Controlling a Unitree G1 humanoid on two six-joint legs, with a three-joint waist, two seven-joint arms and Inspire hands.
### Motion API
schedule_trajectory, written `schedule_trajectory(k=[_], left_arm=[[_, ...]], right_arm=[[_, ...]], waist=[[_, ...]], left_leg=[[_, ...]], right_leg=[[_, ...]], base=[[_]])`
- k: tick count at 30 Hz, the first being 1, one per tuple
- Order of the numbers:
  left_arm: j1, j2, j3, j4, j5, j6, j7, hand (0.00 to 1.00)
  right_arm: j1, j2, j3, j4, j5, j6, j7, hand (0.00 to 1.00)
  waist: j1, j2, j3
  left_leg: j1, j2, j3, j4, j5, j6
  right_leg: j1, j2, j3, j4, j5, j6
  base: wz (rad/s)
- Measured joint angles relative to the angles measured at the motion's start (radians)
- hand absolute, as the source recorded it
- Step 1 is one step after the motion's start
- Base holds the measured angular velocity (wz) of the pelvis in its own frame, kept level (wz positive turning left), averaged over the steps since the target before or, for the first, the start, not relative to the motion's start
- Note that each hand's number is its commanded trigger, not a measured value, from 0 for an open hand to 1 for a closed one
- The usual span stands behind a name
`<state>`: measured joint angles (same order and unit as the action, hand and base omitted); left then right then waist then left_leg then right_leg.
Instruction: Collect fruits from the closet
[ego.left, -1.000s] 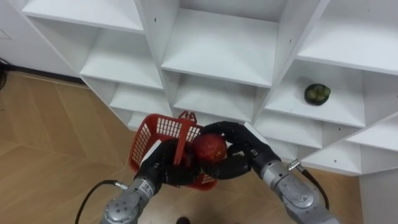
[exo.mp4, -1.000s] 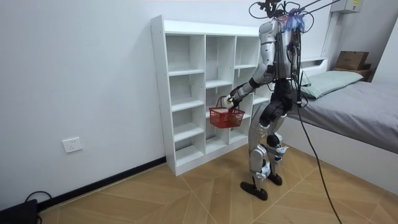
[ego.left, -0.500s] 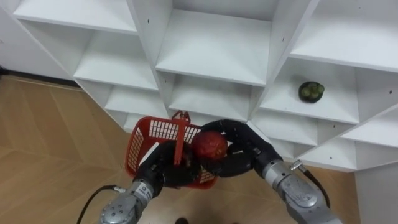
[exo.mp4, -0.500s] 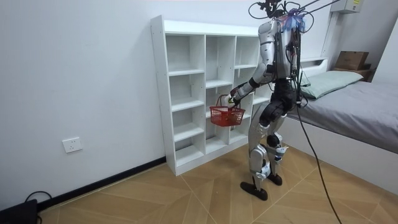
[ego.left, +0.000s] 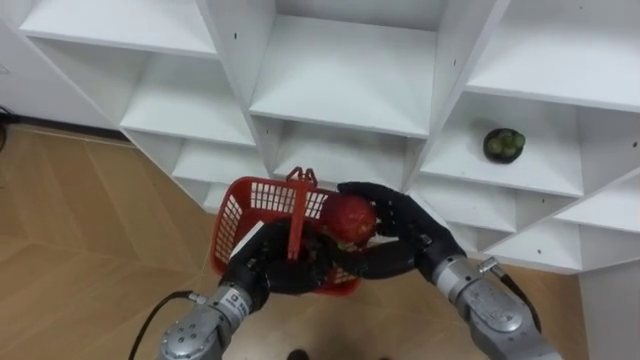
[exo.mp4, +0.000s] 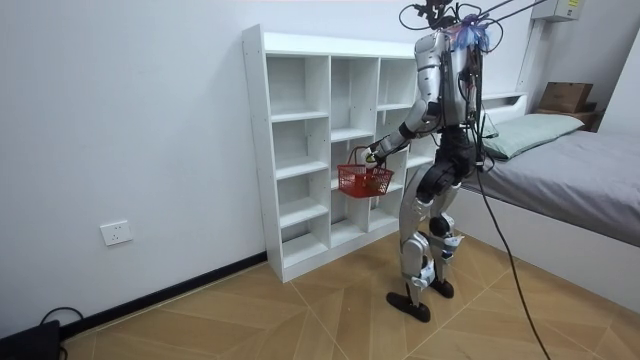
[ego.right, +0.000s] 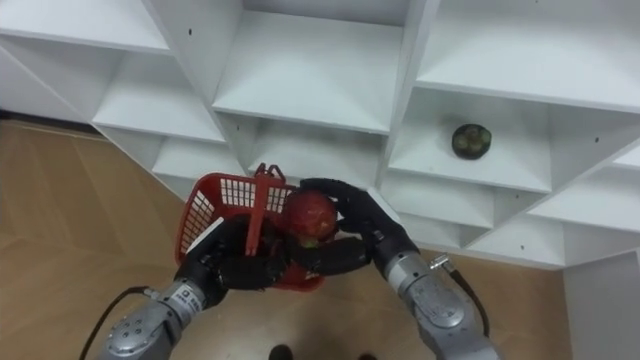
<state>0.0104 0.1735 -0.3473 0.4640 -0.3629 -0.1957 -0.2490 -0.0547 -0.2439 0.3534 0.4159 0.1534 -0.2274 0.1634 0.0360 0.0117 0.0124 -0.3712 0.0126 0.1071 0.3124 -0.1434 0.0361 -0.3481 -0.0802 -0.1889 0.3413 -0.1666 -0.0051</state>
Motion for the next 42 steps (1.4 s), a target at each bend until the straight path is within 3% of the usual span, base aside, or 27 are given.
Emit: schedule_trajectory(k=[42], left_arm=[[0.009,0.0,0.012,-0.024,0.004,0.0,-0.012,1.0]], right_arm=[[0.0,0.011,-0.026,0.0,-0.006,-0.002,-0.031,0.0]], waist=[[-0.005,-0.006,0.0039]], left_leg=[[0.0,0.01,0.0,-0.009,-0.005,-0.007]], right_leg=[[0.016,0.017,0.003,-0.049,0.014,0.0]], base=[[0.0]])
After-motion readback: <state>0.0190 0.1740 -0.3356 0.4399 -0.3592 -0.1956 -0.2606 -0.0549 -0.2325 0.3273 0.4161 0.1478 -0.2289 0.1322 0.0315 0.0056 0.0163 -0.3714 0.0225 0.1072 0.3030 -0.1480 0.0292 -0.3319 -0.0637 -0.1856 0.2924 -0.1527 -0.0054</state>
